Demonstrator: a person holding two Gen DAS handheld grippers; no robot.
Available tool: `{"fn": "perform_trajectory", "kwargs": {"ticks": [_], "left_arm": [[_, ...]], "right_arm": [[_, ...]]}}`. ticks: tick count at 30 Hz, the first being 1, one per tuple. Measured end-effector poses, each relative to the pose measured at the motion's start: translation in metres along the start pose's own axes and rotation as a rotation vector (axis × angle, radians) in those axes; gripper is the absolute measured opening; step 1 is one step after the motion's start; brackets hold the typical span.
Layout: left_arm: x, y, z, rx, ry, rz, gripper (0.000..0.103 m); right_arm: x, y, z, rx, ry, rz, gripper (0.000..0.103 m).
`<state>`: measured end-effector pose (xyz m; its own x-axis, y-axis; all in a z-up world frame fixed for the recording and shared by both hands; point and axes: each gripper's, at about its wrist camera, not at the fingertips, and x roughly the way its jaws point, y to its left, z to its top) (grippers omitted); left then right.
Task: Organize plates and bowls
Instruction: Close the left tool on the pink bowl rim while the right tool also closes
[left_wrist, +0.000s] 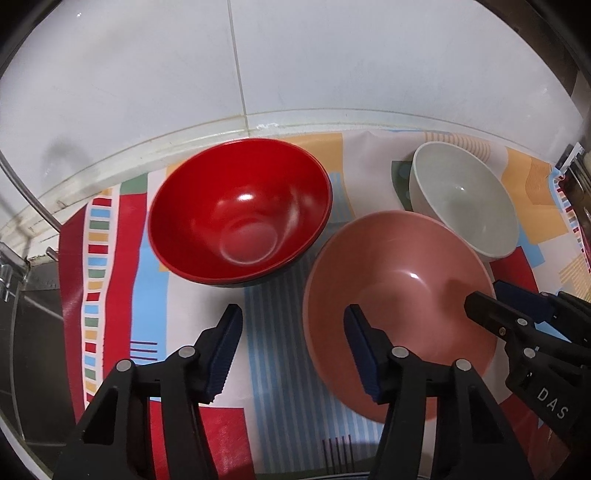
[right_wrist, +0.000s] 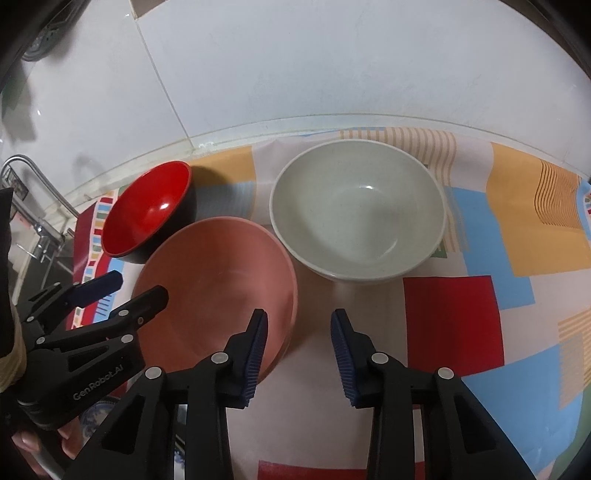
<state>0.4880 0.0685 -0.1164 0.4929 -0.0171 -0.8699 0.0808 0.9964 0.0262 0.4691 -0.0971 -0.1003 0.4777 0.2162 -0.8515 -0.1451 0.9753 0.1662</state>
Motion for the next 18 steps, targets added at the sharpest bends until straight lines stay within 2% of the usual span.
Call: {"fn": "perform_trajectory", "kwargs": {"ticks": [4,12,16,18], "left_arm": [[0.006,-0.003,0.002,-0.001,0.014,-0.007,0.045],[0.018,-0.006,0.005,-0.007,0.051,-0.023,0.024],[0.023,-0.008,0.007,-0.017,0.061,-0.05,0.015],[0.022,-0.009,0.008,-0.017,0.061,-0.047,0.015]], "right_arm": [[0.008,0.001,0.002,0.003,0.022,0.011,0.03],[0.015,0.003,0.003,-0.004,0.036,0.019,0.014],[0.017,0.005,0.006,-0.008,0.035,0.016,0.012],[0.016,0.006,0.006,-0.008,0.035,0.015,0.012]]}}
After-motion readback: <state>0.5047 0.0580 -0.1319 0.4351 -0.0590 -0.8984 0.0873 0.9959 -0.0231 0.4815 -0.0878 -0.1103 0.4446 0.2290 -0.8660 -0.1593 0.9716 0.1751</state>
